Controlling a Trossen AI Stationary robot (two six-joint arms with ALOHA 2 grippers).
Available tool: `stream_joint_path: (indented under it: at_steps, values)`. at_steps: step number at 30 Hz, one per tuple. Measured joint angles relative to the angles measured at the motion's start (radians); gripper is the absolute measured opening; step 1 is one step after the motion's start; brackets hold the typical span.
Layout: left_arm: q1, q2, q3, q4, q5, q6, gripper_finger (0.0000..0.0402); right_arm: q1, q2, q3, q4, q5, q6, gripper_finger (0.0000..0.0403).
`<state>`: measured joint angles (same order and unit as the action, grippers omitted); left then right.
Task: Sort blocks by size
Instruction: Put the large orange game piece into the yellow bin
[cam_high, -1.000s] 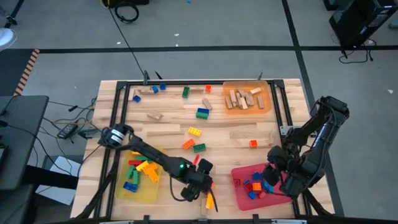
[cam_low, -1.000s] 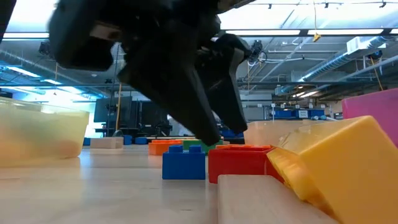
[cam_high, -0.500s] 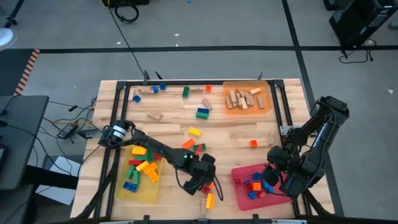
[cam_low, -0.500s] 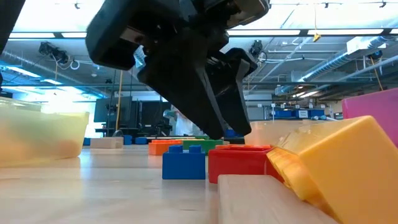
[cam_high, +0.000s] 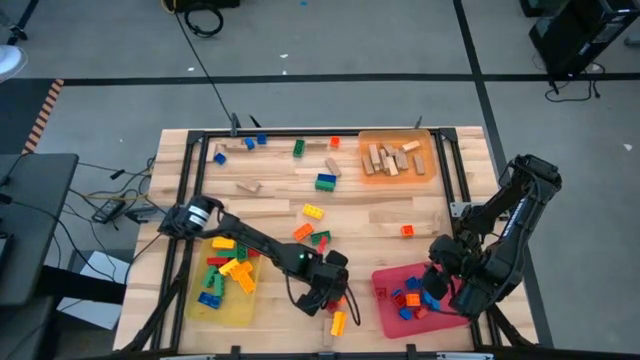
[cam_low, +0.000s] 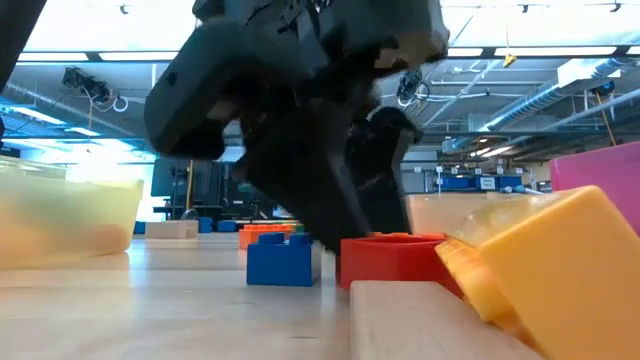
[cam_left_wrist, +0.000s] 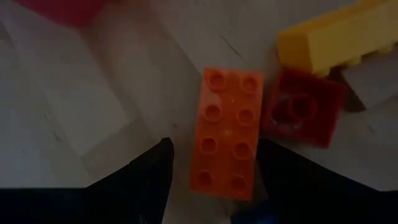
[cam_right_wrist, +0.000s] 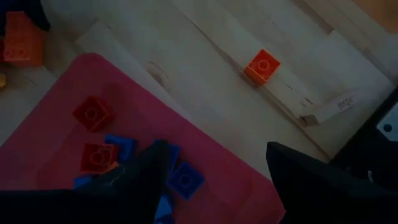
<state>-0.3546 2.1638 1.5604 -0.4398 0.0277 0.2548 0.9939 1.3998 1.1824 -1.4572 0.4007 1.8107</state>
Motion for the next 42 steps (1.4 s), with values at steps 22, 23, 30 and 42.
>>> stream_joint_path:
  at_steps: [22, 23, 30, 42]
  values:
    - [0.009, -0.04, 0.05, -0.103, -0.076, -0.105, 0.0145, 0.0, 0.0, 0.0, 0.016, 0.026, 0.0, 0.0281]
    - [0.009, -0.063, 0.05, -0.118, -0.076, -0.106, 0.0145, 0.0, 0.0, 0.0, 0.018, 0.026, 0.0, 0.0281]
    - [0.028, -0.239, -0.01, -0.213, -0.076, -0.144, 0.0145, 0.0, 0.0, 0.0, 0.028, 0.033, 0.0, 0.0282]
    - [-0.041, -0.78, -0.589, -0.144, -0.219, -0.624, 0.0145, -0.003, 0.0, 0.0, 0.07, 0.078, 0.001, 0.0283]
